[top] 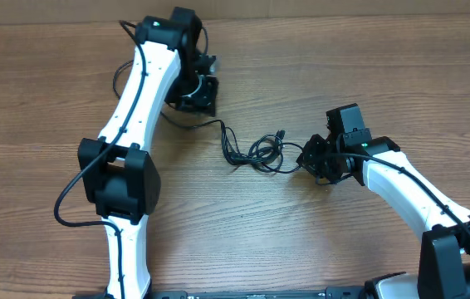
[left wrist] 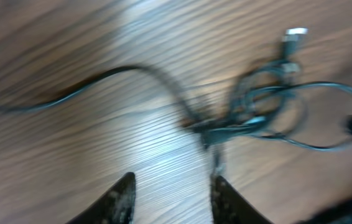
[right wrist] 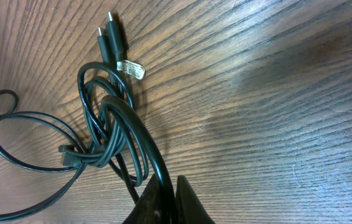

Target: Untangle cables

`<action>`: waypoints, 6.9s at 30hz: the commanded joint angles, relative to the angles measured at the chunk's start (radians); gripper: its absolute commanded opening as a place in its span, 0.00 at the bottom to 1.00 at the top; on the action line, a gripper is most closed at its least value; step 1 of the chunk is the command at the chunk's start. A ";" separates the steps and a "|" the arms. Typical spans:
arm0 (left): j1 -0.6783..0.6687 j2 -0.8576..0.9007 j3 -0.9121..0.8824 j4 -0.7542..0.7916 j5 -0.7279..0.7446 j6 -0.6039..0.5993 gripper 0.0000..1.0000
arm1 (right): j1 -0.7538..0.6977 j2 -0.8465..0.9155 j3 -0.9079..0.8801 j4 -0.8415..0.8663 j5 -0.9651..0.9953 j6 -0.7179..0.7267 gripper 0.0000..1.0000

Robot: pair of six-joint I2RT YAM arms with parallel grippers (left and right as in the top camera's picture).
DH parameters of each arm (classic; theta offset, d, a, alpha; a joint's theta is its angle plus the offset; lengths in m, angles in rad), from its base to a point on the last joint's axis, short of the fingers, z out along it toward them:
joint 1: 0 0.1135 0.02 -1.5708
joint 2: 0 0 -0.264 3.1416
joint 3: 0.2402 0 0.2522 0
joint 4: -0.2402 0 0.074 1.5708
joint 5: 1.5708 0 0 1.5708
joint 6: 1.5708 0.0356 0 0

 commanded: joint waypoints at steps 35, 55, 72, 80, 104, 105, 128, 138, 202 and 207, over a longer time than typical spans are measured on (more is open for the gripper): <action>-0.132 -0.019 -0.444 0.255 -0.069 -0.283 0.46 | 0.003 0.003 0.013 0.000 0.010 -0.008 0.04; -0.129 -0.019 -0.550 0.389 -0.022 -0.251 0.46 | 0.003 0.003 0.043 0.003 -0.178 -0.448 0.76; -0.117 -0.021 -0.388 0.378 0.204 0.114 0.44 | 0.003 0.003 0.076 0.022 -0.115 -0.332 0.70; -0.149 -0.021 -0.335 0.369 0.180 0.227 0.54 | 0.003 0.003 0.076 -0.040 -0.072 -0.319 0.67; -0.231 -0.021 -0.457 0.406 0.057 0.403 0.54 | 0.003 0.003 0.076 -0.099 -0.005 -0.200 0.63; -0.234 -0.021 -0.472 0.417 0.057 0.403 0.54 | 0.003 0.003 0.076 -0.098 -0.005 -0.200 0.63; -0.242 -0.021 -0.465 0.409 0.069 0.341 0.04 | 0.003 0.003 0.076 -0.101 -0.005 -0.200 0.63; -0.238 -0.021 -0.399 0.399 0.061 0.333 0.43 | 0.003 0.003 0.076 -0.103 -0.005 -0.200 0.63; -0.083 -0.025 -0.126 0.017 0.496 0.474 0.04 | 0.003 0.003 0.076 0.355 -0.507 -0.215 0.74; -0.083 -0.025 -0.126 0.018 0.496 0.475 0.04 | 0.003 0.003 0.076 0.312 -0.433 -0.215 0.67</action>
